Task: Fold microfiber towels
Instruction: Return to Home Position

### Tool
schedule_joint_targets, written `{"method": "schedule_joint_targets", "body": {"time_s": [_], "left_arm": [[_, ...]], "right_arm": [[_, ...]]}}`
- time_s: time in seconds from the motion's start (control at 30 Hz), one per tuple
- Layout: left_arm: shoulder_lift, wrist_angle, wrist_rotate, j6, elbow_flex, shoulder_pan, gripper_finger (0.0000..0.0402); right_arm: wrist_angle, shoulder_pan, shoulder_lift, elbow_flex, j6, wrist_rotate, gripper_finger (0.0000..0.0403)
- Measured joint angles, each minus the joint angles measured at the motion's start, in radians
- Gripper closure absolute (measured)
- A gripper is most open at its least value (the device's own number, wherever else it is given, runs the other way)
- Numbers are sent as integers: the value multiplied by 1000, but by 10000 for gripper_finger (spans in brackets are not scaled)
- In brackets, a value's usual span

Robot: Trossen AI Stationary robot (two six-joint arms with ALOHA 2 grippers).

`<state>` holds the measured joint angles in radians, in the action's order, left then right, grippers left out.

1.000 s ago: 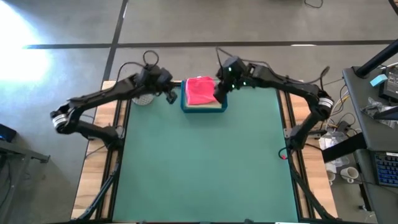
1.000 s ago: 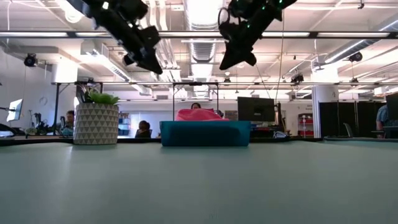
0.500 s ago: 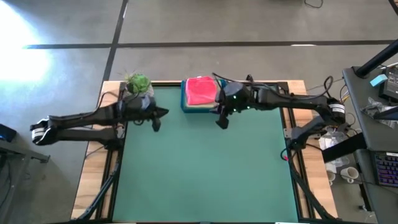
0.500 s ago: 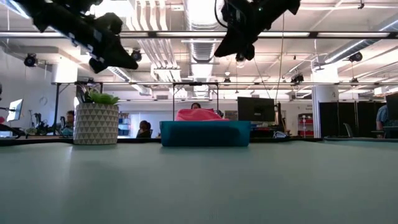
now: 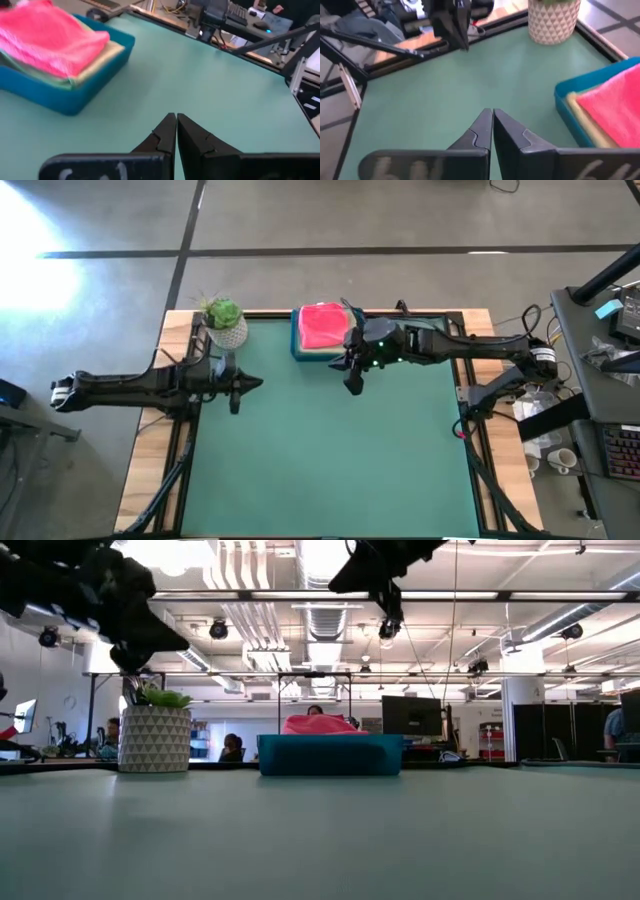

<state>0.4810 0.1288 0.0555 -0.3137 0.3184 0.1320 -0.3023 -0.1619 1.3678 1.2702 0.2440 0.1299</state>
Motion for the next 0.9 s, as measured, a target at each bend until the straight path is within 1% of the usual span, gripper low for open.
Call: {"method": "schedule_joint_targets", "body": {"time_s": [0.13,0.4,0.47,0.6,0.67,0.77,0.83,0.9], "left_arm": [[-57,-4,0,-46,-61,-24,402],[-206,-67,-2,-79,-171,-35,402],[-246,-72,-2,-109,-194,-35,402],[-331,-71,-2,-153,-234,-35,402],[-371,-67,-1,-155,-251,-35,402],[-430,-73,5,-155,-275,-35,402],[-457,-87,4,-160,-284,-35,401],[-457,-102,4,-155,-287,-35,401]], "right_arm": [[-19,-2,-4,51,0,-2,394],[-240,-8,-52,177,-57,-7,394],[-282,-10,-83,202,-91,-32,394],[-352,-14,-183,225,-163,-123,394],[-357,-15,-250,209,-179,-139,394],[-357,-15,-362,141,-176,-141,394],[-345,-14,-440,67,-146,-141,394],[-301,-14,-513,-27,-110,-146,394]]}}
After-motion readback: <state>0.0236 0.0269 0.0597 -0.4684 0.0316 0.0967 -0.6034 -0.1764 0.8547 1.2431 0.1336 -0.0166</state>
